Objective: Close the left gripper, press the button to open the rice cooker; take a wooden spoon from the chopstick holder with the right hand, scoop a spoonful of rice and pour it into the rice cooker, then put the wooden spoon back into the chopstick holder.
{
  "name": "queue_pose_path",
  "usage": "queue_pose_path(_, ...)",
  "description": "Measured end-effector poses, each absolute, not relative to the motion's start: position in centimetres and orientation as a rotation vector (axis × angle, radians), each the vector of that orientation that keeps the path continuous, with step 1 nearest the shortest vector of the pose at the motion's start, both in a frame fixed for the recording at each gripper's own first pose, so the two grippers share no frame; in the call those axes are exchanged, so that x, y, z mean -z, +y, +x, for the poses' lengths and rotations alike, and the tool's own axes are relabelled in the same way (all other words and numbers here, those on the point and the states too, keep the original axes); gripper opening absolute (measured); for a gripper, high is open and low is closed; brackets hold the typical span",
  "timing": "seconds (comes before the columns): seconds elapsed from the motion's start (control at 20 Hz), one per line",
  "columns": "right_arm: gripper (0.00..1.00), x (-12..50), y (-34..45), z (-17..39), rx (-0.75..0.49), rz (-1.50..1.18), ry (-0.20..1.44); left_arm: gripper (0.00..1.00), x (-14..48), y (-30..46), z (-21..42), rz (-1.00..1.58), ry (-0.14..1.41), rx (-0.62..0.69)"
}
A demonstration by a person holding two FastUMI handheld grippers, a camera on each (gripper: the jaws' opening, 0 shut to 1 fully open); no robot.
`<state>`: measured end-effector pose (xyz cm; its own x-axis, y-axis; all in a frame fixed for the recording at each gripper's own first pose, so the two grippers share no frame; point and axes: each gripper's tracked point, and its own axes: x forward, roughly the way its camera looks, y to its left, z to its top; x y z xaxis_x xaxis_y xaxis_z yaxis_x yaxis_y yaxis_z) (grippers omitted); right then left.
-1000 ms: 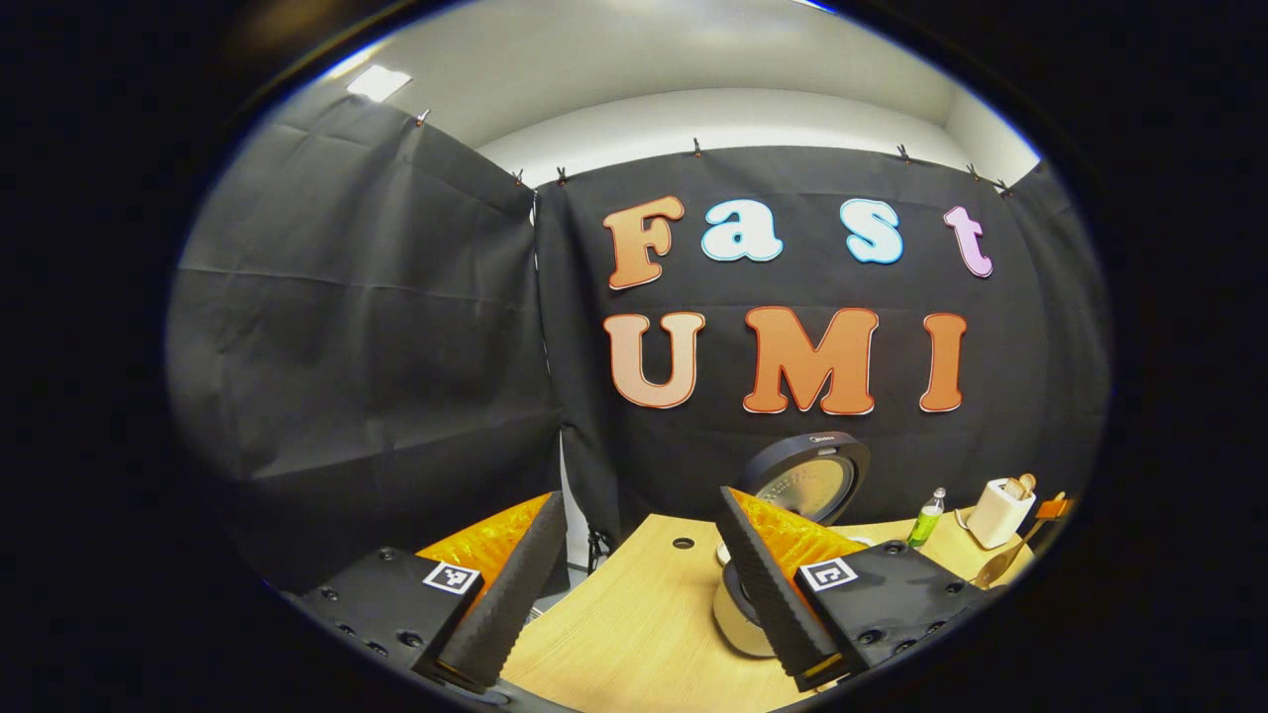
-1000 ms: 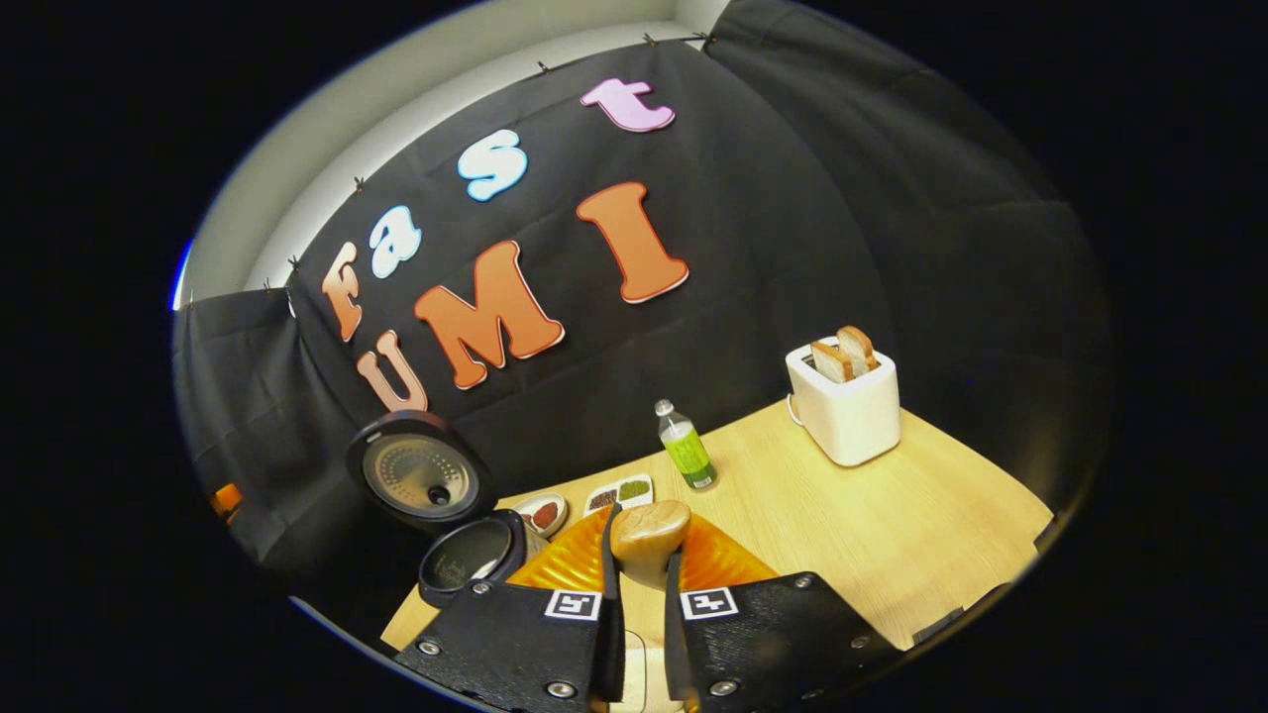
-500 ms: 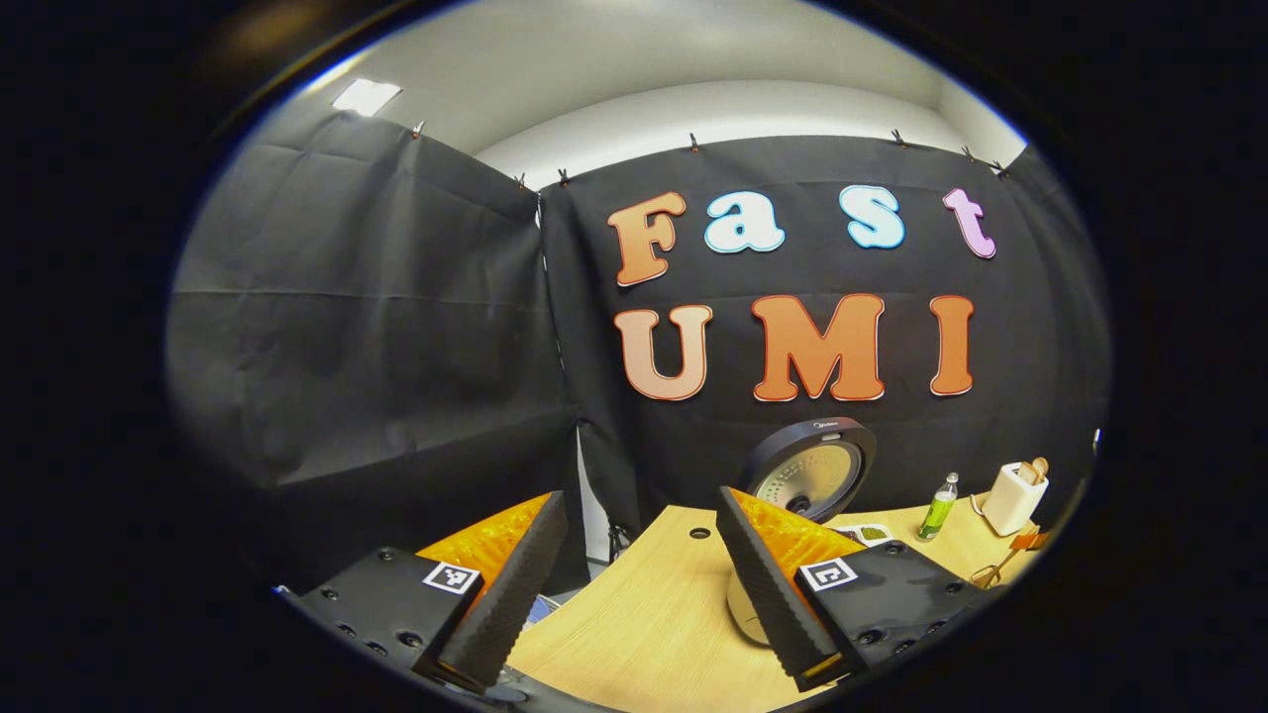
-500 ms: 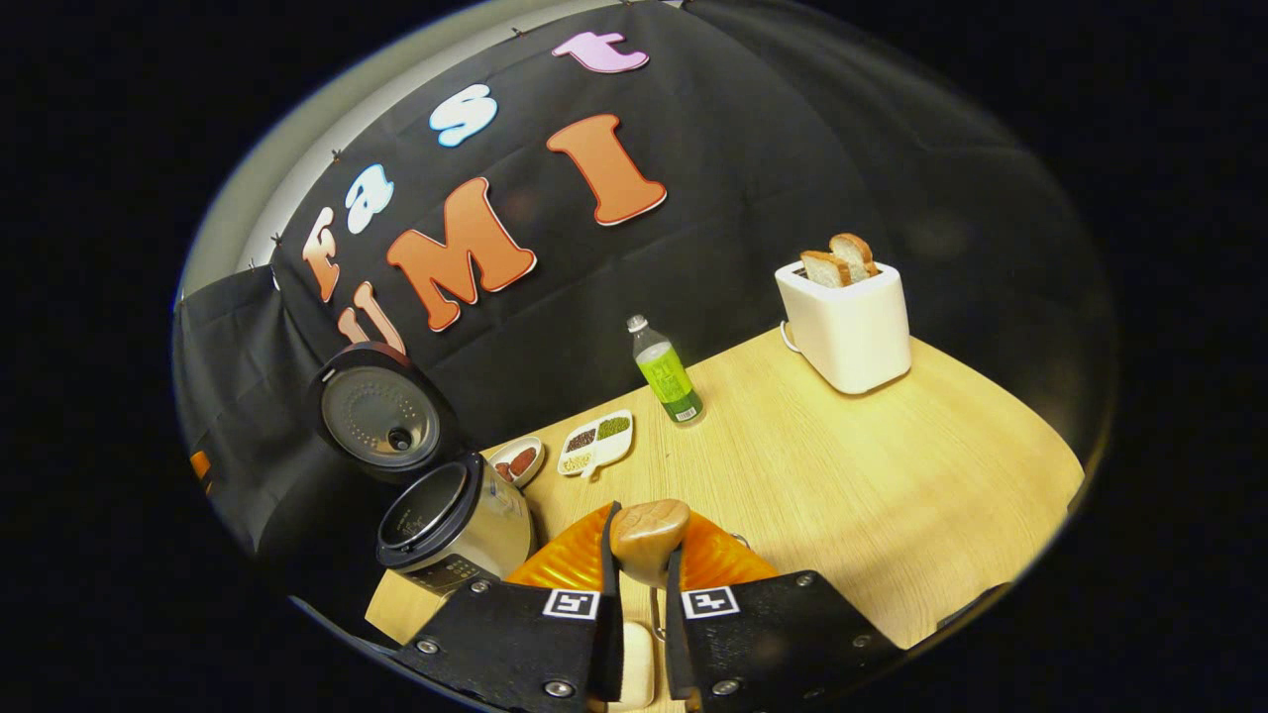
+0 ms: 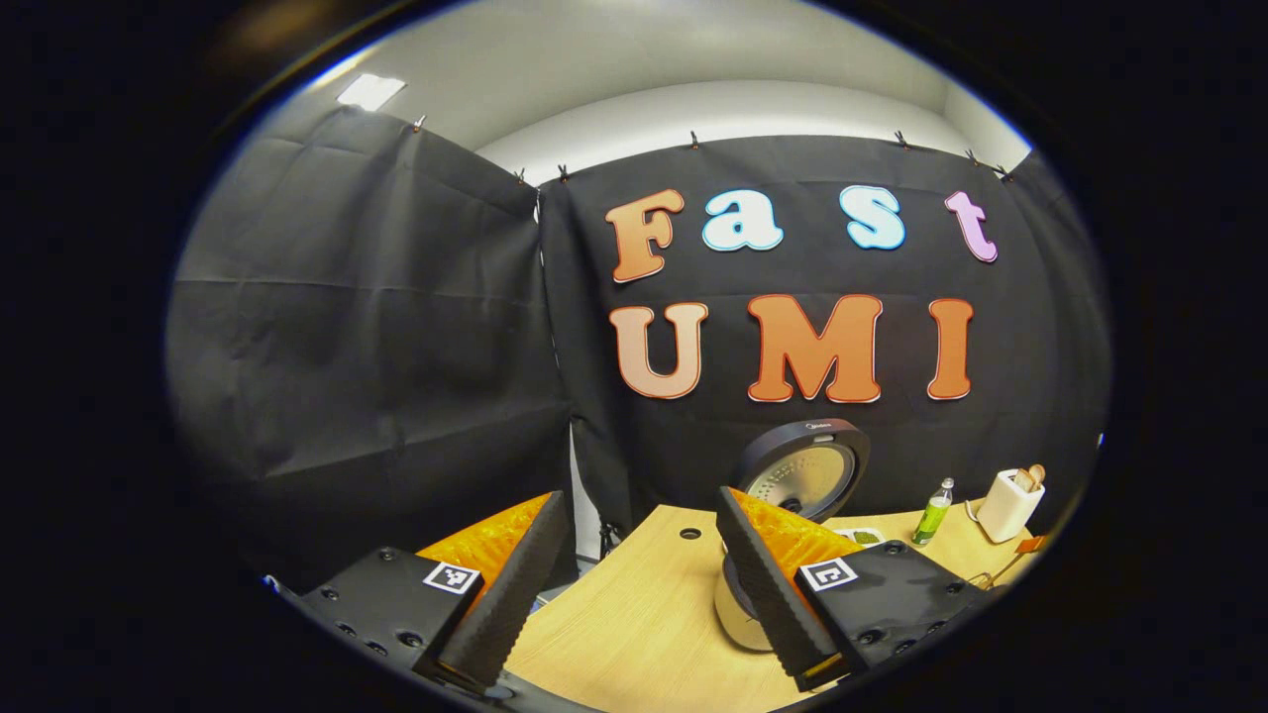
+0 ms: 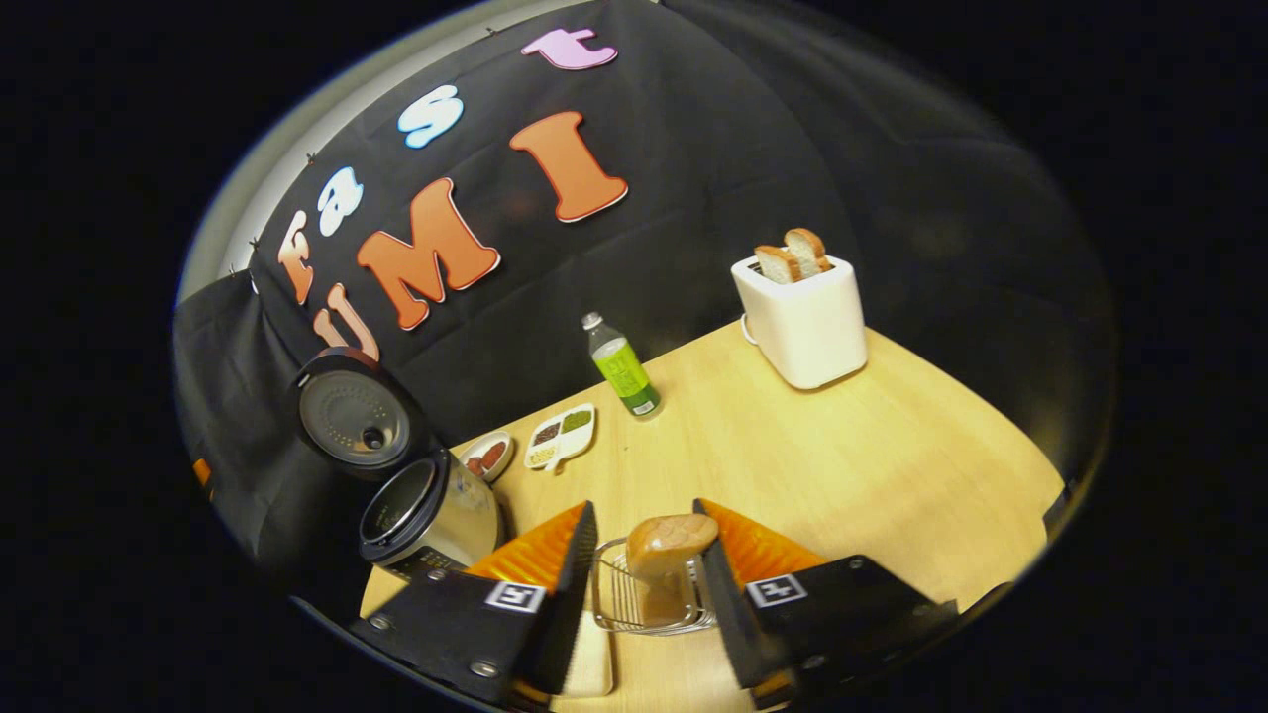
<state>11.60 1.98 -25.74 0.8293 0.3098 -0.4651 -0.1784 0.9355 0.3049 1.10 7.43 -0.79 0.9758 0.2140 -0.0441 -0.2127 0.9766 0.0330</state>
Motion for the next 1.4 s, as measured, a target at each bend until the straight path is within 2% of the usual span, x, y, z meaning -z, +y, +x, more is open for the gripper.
queue_pose_path(0.05, 0.84, 25.1, 1.0, 11.7, -0.229, 0.216, 0.522, 0.98, 0.8, 7.2, 1.6, 0.029, 0.048, -0.210)
queue_pose_path(0.1, 0.92, 23.7, 0.0, 11.8, -0.200, 0.175, 0.505, 0.98, 0.8, 6.8, 2.2, 0.030, 0.050, -0.201)
queue_pose_path(0.15, 0.95, 22.3, -0.7, 11.8, -0.179, 0.142, 0.482, 0.99, 1.0, 6.3, 2.8, 0.030, 0.053, -0.192)
queue_pose_path(0.45, 0.95, 12.8, -1.5, 10.8, -0.151, 0.054, 0.324, 1.00, -0.5, 1.4, 9.4, -0.010, 0.052, -0.093)
queue_pose_path(0.85, 0.94, 8.8, -2.3, 8.9, -0.141, 0.032, 0.253, 0.98, -6.2, -5.8, 23.5, -0.064, 0.021, 0.033)
queue_pose_path(1.15, 0.94, 9.2, -3.2, 8.6, -0.113, 0.039, 0.266, 0.97, -3.6, -8.3, 32.9, -0.056, 0.110, 0.027)
queue_pose_path(1.4, 0.94, 9.0, -3.5, 8.7, -0.100, 0.059, 0.268, 0.97, 1.7, -9.4, 36.5, -0.029, 0.232, 0.017)
